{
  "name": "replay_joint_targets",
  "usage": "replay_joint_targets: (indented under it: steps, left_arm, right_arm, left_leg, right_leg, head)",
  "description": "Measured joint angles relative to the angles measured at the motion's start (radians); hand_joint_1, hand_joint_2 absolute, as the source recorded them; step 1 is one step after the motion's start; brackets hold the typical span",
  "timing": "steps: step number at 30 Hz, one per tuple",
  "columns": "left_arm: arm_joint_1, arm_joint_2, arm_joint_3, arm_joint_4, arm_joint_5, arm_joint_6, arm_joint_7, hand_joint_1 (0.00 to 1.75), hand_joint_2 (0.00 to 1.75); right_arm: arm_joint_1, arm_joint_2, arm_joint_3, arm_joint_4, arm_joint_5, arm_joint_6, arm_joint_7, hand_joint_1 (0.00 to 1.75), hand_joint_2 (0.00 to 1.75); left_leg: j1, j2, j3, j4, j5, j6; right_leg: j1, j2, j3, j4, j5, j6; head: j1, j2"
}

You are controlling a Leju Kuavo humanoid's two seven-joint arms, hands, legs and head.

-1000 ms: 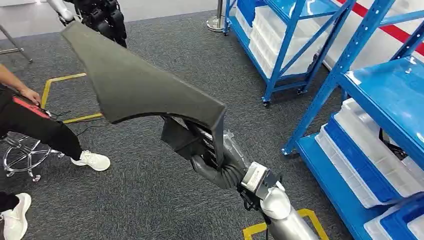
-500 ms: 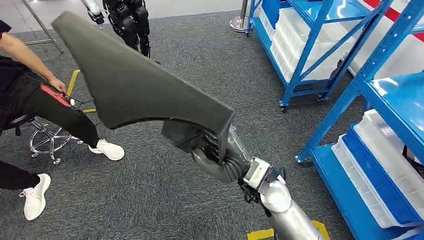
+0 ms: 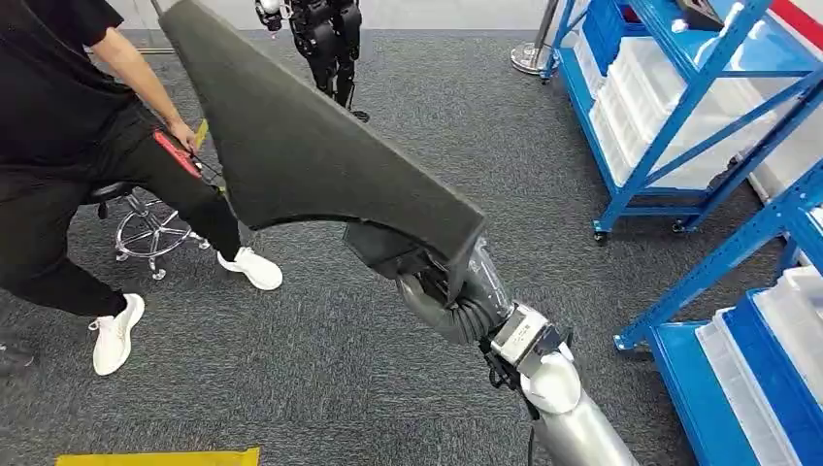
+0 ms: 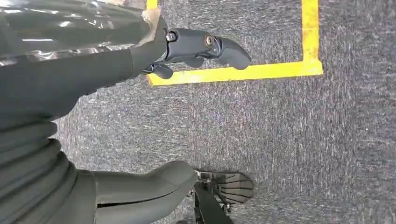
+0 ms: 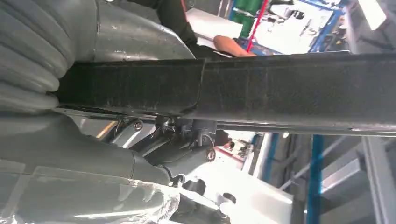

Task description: Take the parts from the cabinet and place them on the table.

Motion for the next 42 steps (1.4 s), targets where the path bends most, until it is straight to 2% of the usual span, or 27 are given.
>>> replay_joint_targets:
  steps: [1, 5, 6, 8, 10, 11, 12, 13, 15, 16, 17, 21, 22, 24, 26, 27, 28, 30, 31, 32, 35, 36, 37, 38, 39, 41, 42]
  left_arm:
    - [0.0, 0.001, 0.0, 0.0, -0.002, 0.0, 0.0, 0.0, 1.75]
    - [0.005, 0.003, 0.0, 0.0, -0.008, -0.001, 0.002, 0.0, 1.75]
    - [0.006, 0.008, 0.0, 0.0, -0.008, 0.0, 0.001, 0.0, 1.75]
    - [0.004, 0.006, -0.001, -0.001, -0.01, 0.0, 0.0, 0.0, 1.75]
    - [0.004, 0.006, -0.001, 0.0, -0.013, 0.001, -0.003, 0.0, 1.75]
    - [0.007, 0.006, -0.003, 0.0, -0.014, 0.001, -0.006, 0.0, 1.75]
    - [0.012, 0.006, -0.005, 0.0, -0.014, 0.002, -0.007, 0.0, 1.75]
    - [0.016, 0.006, -0.006, 0.0, -0.014, 0.002, -0.009, 0.0, 1.75]
    - [0.018, 0.006, -0.008, 0.0, -0.015, 0.002, -0.011, 0.0, 1.75]
    - [0.017, 0.006, -0.008, 0.0, -0.015, 0.002, -0.012, 0.0, 1.75]
    - [0.016, 0.006, -0.01, 0.0, -0.015, 0.002, -0.013, 0.0, 1.75]
    - [0.017, 0.007, -0.016, 0.001, -0.015, 0.002, -0.014, 0.0, 1.75]
    - [0.019, 0.005, -0.016, 0.001, -0.015, 0.002, -0.015, 0.0, 1.75]
    - [0.015, 0.008, -0.017, 0.001, -0.015, 0.002, -0.015, 0.0, 1.75]
    - [0.015, 0.008, -0.018, 0.001, -0.015, 0.002, -0.015, 0.0, 1.75]
    - [0.017, 0.008, -0.019, 0.002, -0.015, 0.002, -0.015, 0.0, 1.75]
    - [0.018, 0.008, -0.02, 0.002, -0.015, 0.002, -0.015, 0.0, 1.75]
    - [0.018, 0.006, -0.023, 0.002, -0.015, 0.002, -0.015, 0.0, 1.75]
    - [0.018, 0.006, -0.024, 0.002, -0.015, 0.002, -0.015, 0.0, 1.75]
    - [0.019, 0.007, -0.024, 0.002, -0.015, 0.002, -0.016, 0.0, 1.75]
    - [0.031, 0.008, -0.025, 0.005, -0.022, 0.003, -0.026, 0.0, 1.75]
    - [0.036, 0.011, -0.025, 0.006, -0.024, 0.004, -0.029, 0.0, 1.75]
    - [0.042, 0.008, -0.026, 0.008, -0.026, 0.005, -0.032, 0.0, 1.75]
    - [0.044, 0.008, -0.027, 0.009, -0.027, 0.005, -0.036, 0.0, 1.75]
    - [0.044, 0.008, -0.027, 0.01, -0.03, 0.007, -0.04, 0.0, 1.75]
    - [0.045, 0.008, -0.029, 0.012, -0.035, 0.01, -0.047, 0.0, 1.75]
    - [0.049, 0.008, -0.03, 0.013, -0.036, 0.011, -0.049, 0.0, 1.75]
  right_arm:
    - [0.009, 0.0, -0.005, -0.007, 0.006, -0.003, 0.0, 1.75, 1.75]
    - [0.055, 0.0, -0.016, -0.03, 0.033, -0.005, -0.007, 1.75, 1.75]
    - [0.061, 0.001, -0.016, -0.036, 0.037, -0.005, -0.01, 1.75, 1.75]
    - [0.074, 0.002, -0.018, -0.046, 0.037, -0.004, -0.014, 1.75, 1.75]
    - [0.085, 0.003, -0.021, -0.05, 0.042, -0.001, -0.015, 1.75, 1.75]
    - [0.093, 0.005, -0.021, -0.05, 0.042, 0.005, -0.016, 1.75, 1.75]
    - [0.1, 0.005, -0.021, -0.051, 0.043, 0.006, -0.018, 1.75, 1.75]
    - [0.105, 0.005, -0.021, -0.052, 0.046, 0.008, -0.018, 1.75, 1.75]
    - [0.108, 0.008, -0.021, -0.056, 0.047, 0.01, -0.021, 1.75, 1.75]
    - [0.108, 0.01, -0.021, -0.059, 0.047, 0.011, -0.022, 1.75, 1.75]
    - [0.108, 0.01, -0.022, -0.061, 0.047, 0.011, -0.023, 1.75, 1.75]
    - [0.111, 0.012, -0.024, -0.068, 0.047, 0.012, -0.024, 1.75, 1.75]
    - [0.112, 0.012, -0.025, -0.069, 0.047, 0.012, -0.024, 1.75, 1.75]
    - [0.114, 0.013, -0.026, -0.072, 0.047, 0.012, -0.026, 1.75, 1.75]
    - [0.122, 0.01, -0.029, -0.072, 0.047, 0.012, -0.026, 1.75, 1.75]
    - [0.126, 0.01, -0.029, -0.072, 0.047, 0.012, -0.026, 1.75, 1.75]
    - [0.127, 0.01, -0.028, -0.072, 0.047, 0.012, -0.026, 1.75, 1.75]
    - [0.126, 0.01, -0.029, -0.072, 0.047, 0.012, -0.026, 1.75, 1.75]
    - [0.126, 0.01, -0.029, -0.072, 0.047, 0.013, -0.026, 1.75, 1.75]
    - [0.128, 0.01, -0.029, -0.072, 0.047, 0.015, -0.026, 1.75, 1.75]
    - [0.132, 0.013, -0.03, -0.074, 0.057, 0.016, -0.026, 1.75, 1.75]
    - [0.132, 0.015, -0.03, -0.075, 0.064, 0.016, -0.026, 1.75, 1.75]
    - [0.133, 0.016, -0.03, -0.079, 0.071, 0.016, -0.026, 1.75, 1.75]
    - [0.137, 0.018, -0.03, -0.082, 0.076, 0.016, -0.027, 1.75, 1.75]
    - [0.142, 0.02, -0.031, -0.09, 0.082, 0.012, -0.03, 1.75, 1.75]
    - [0.154, 0.02, -0.034, -0.094, 0.09, 0.007, -0.031, 1.75, 1.75]
    - [0.162, 0.021, -0.036, -0.094, 0.091, 0.003, -0.031, 1.75, 1.75]
  left_leg:
    - [-0.002, -0.01, -0.004, 0.004, -0.002, -0.007]
    - [0.0, -0.031, -0.011, 0.002, 0.001, -0.03]
    - [0.003, -0.023, -0.013, 0.009, -0.007, -0.034]
    - [0.0, 0.053, -0.054, 0.098, -0.066, -0.043]
    - [0.005, 0.068, -0.133, 0.255, -0.137, -0.05]
    - [0.007, 0.072, -0.164, 0.314, -0.15, -0.052]
    - [0.008, 0.073, -0.167, 0.315, -0.138, -0.053]
    - [0.009, 0.077, -0.145, 0.269, -0.105, -0.053]
    - [0.008, 0.097, -0.054, 0.097, -0.025, -0.049]
    - [0.008, 0.131, -0.012, 0.021, -0.009, -0.046]
    - [0.0, 0.141, -0.01, 0.013, -0.015, -0.04]
    - [-0.006, 0.095, -0.006, 0.002, -0.005, -0.016]
    - [-0.002, 0.09, -0.001, -0.004, -0.002, -0.009]
    - [0.0, 0.072, -0.002, -0.004, 0.001, 0.002]
    - [0.0, 0.048, -0.006, -0.004, 0.001, 0.004]
    - [-0.001, 0.037, -0.006, -0.003, 0.001, 0.004]
    - [0.0, 0.025, -0.006, -0.002, 0.002, 0.003]
    - [0.002, -0.001, -0.005, 0.001, 0.002, -0.002]
    - [0.002, -0.012, -0.007, 0.005, 0.001, -0.008]
    - [-0.006, -0.02, -0.01, 0.012, -0.001, -0.016]
    - [0.001, -0.035, -0.017, 0.003, 0.007, -0.032]
    - [0.003, -0.042, -0.021, 0.006, 0.007, -0.037]
    - [0.004, -0.017, -0.025, 0.019, -0.006, -0.039]
    - [0.0, 0.024, -0.044, 0.06, -0.037, -0.043]
    - [0.002, 0.052, -0.081, 0.136, -0.08, -0.047]
    - [0.005, 0.071, -0.158, 0.292, -0.144, -0.051]
    - [0.006, 0.074, -0.174, 0.322, -0.145, -0.052]
  right_leg:
    - [-0.007, 0.036, 0.023, -0.059, 0.016, 0.001]
    - [0.003, 0.009, 0.031, -0.062, 0.026, -0.029]
    - [-0.009, -0.001, 0.033, -0.071, 0.031, -0.038]
    - [-0.004, -0.016, 0.036, -0.072, 0.028, -0.054]
    - [0.003, -0.036, 0.036, -0.072, 0.026, -0.057]
    - [0.005, -0.047, 0.036, -0.071, 0.024, -0.059]
    - [0.006, -0.057, 0.037, -0.071, 0.024, -0.059]
    - [0.006, -0.066, 0.038, -0.071, 0.023, -0.06]
    - [0.006, -0.081, 0.041, -0.071, 0.02, -0.059]
    - [0.008, -0.088, 0.043, -0.07, 0.018, -0.056]
    - [0.022, -0.094, 0.041, -0.069, 0.014, -0.049]
    - [0.023, -0.117, 0.05, -0.068, 0.006, -0.028]
    - [0.013, -0.08, 0.039, -0.045, -0.007, -0.026]
    - [0.012, -0.032, -0.027, 0.091, -0.07, -0.041]
    - [0.01, -0.024, -0.1, 0.23, -0.118, -0.042]
    - [0.009, -0.022, -0.11, 0.247, -0.116, -0.035]
    - [0.007, -0.021, -0.096, 0.216, -0.099, -0.026]
    - [-0.001, -0.01, -0.005, 0.04, -0.025, -0.001]
    - [-0.01, 0.026, 0.037, -0.044, 0.001, 0.006]
    - [-0.007, 0.035, 0.039, -0.056, 0.001, -0.004]
    - [0.0, 0.012, 0.041, -0.056, 0.009, -0.025]
    - [-0.009, 0.003, 0.042, -0.061, 0.014, -0.033]
    - [-0.011, -0.004, 0.043, -0.063, 0.016, -0.037]
    - [-0.009, -0.01, 0.044, -0.064, 0.015, -0.047]
    - [-0.005, -0.021, 0.043, -0.064, 0.014, -0.053]
    - [0.002, -0.046, 0.043, -0.063, 0.011, -0.057]
    - [0.004, -0.057, 0.043, -0.063, 0.01, -0.058]
  head:
    - [0.0, 0.0]
    - [-0.001, 0.0]
    - [-0.001, 0.0]
    - [-0.007, 0.0]
    - [-0.007, 0.0]
    - [-0.007, 0.0]
    - [-0.007, 0.0]
    - [-0.007, 0.0]
    - [-0.007, 0.0]
    - [-0.007, 0.0]
    - [-0.006, 0.0]
    - [-0.005, 0.0]
    - [-0.005, 0.0]
    - [-0.001, 0.0]
    - [-0.002, 0.0]
    - [-0.002, 0.0]
    - [-0.002, 0.0]
    - [-0.002, 0.0]
    - [-0.002, 0.0]
    - [-0.002, 0.0]
    - [-0.003, 0.0]
    - [-0.003, 0.0]
    - [-0.003, 0.0]
    - [-0.009, 0.0]
    - [-0.011, 0.0]
    - [-0.011, 0.0]
    - [-0.011, 0.0]
